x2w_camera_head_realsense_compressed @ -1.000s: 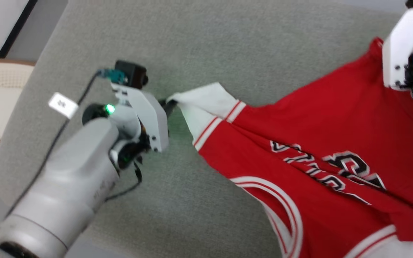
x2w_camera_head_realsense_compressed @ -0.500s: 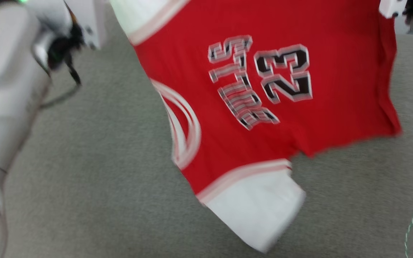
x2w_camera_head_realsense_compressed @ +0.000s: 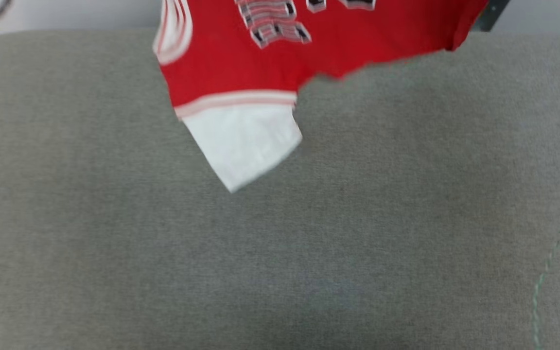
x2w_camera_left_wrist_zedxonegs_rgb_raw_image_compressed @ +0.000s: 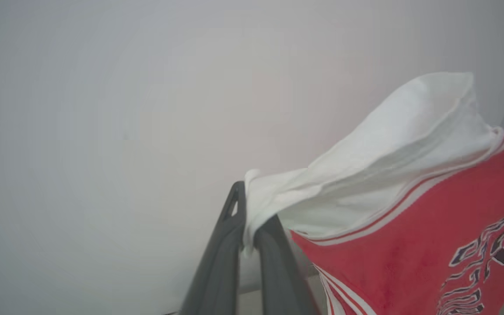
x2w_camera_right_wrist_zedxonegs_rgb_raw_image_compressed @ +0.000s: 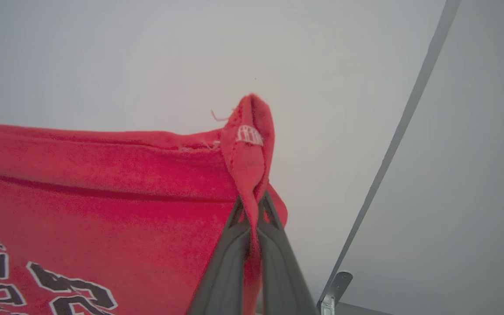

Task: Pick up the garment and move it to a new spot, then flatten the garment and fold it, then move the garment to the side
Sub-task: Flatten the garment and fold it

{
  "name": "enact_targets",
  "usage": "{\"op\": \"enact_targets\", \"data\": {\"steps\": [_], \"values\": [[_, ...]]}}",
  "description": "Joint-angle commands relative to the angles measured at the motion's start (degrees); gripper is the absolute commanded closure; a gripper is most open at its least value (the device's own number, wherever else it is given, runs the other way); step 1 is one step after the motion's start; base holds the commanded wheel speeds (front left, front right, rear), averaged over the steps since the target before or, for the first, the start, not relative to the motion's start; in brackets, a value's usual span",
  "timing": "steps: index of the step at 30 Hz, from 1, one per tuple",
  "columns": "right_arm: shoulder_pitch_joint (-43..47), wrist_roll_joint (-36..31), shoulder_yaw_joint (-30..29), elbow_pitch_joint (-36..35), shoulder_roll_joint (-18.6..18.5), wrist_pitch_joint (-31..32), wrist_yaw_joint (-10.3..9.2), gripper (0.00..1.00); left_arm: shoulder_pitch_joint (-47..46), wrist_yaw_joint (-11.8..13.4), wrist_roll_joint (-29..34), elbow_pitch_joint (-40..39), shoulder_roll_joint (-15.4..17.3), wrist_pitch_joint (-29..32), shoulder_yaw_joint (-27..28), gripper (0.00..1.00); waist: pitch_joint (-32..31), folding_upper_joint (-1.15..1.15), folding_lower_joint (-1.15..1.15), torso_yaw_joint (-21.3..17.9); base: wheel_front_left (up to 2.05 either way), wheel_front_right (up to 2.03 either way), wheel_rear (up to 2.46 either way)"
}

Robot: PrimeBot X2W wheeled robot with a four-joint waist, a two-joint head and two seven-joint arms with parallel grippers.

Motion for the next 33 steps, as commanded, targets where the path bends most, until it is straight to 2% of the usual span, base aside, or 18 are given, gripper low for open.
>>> {"op": "enact_targets", "data": {"steps": [1, 11, 15, 21, 25, 30, 33], "values": [[-1.16, -0.89, -1.22, 0.68, -0.19, -1.96, -0.08, 1.00, -2.07, 0.25, 0.84, 1.09, 0.44, -0.91, 0.09, 1.00, 3.03, 0.00, 0.00, -1.97, 0.00, 0.00, 0.00], [-8.11, -8.57, -10.47, 3.08, 1.14, -15.73, -0.10, 1.00, -15.85, 1.50, 3.08, 5.99, 0.50, -6.83, 1.18, 1.00, 12.08, 0.00, 0.00, -4.46, 0.00, 0.00, 0.00], [-11.07, -12.55, -15.33, 2.47, 1.66, -19.10, -0.10, 1.00, -21.72, 1.53, 4.42, 7.63, -0.25, -8.38, 0.92, 1.00, 15.54, 0.00, 0.00, -4.82, 0.00, 0.00, 0.00], [-13.72, -19.86, -24.16, -2.02, 3.28, -20.43, -0.10, 1.00, -28.89, 1.57, 5.44, 9.35, -2.59, -11.08, 0.95, 1.00, 20.97, 0.00, 0.00, -3.87, 0.00, 0.00, 0.00], [-13.55, -23.45, -28.81, -6.39, 5.63, -20.40, -0.10, 1.00, -32.02, 1.38, 4.53, 10.64, -4.59, -13.07, 1.78, 1.00, 23.67, 0.00, 0.00, -2.95, 0.00, 0.00, 0.00], [-12.41, -25.20, -29.50, -5.93, 7.00, -20.42, -0.09, 1.00, -30.41, -0.09, 4.21, 11.93, -6.60, -14.29, 1.22, 1.00, 24.17, 0.00, 0.00, -2.02, 0.00, 0.00, 0.00], [-11.14, -25.07, -27.64, -3.48, 7.46, -20.44, -0.09, 1.00, -27.47, -1.19, 2.83, 12.83, -7.43, -14.32, 1.56, 1.00, 22.51, 0.00, 0.00, -1.40, 0.00, 0.00, 0.00]]}}
